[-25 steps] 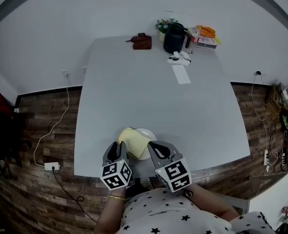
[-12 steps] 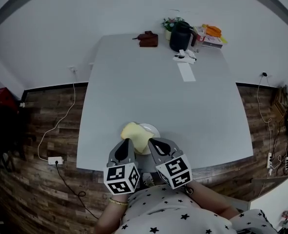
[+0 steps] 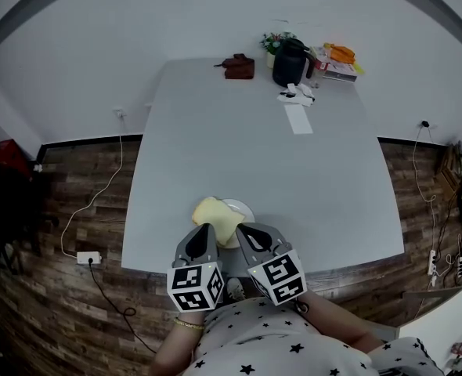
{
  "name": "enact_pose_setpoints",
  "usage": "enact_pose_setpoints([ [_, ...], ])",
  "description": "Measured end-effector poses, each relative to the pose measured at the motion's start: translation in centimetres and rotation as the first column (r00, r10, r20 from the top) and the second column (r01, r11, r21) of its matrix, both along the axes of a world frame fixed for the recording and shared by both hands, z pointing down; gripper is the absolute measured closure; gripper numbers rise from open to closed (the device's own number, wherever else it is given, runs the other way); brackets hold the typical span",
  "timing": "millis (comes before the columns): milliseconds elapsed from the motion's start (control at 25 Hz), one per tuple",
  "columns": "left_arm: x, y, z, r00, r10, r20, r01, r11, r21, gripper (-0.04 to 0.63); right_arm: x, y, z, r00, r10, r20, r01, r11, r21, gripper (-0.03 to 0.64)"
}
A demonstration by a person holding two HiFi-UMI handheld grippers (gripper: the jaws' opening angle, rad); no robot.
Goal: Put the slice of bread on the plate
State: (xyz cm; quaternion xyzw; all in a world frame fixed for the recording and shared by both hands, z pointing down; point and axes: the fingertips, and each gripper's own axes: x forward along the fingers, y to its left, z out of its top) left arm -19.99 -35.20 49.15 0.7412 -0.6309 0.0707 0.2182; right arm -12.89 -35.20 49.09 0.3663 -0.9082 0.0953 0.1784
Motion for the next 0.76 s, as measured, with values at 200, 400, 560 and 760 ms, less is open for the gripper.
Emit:
enact_pose_setpoints([
  [200,0.43,0.18,0.32,1.0,0.008,0.01,-0.008,1.0,-0.009,0.588,0.36,0.28,0.0,1.0,-0.001,-0.005,0.001,1.0,0.001,0.618],
  [400,0.75,0.08,0.55,1.0,0.015,0.015,-0.015,1.0,-0.017,0.588,0.49,0.09,-0.1,1.0,0.002,0.001,-0.002,1.0,0.002,0.618],
  [560,0.68,0.18,0.44,1.0,0.015,0.012,-0.015,1.0,-0.016,0.588,0.35,0.19,-0.14,1.0,0.002,0.002,-0.002,1.0,0.003,0.618],
  [760,0.78,0.14,0.37,1.0,0.02,0.012,-0.019,1.0,-0.018,0.588,0.21,0.22,-0.07,1.0,-0.001,0.002,0.001,1.0,0.0,0.618],
])
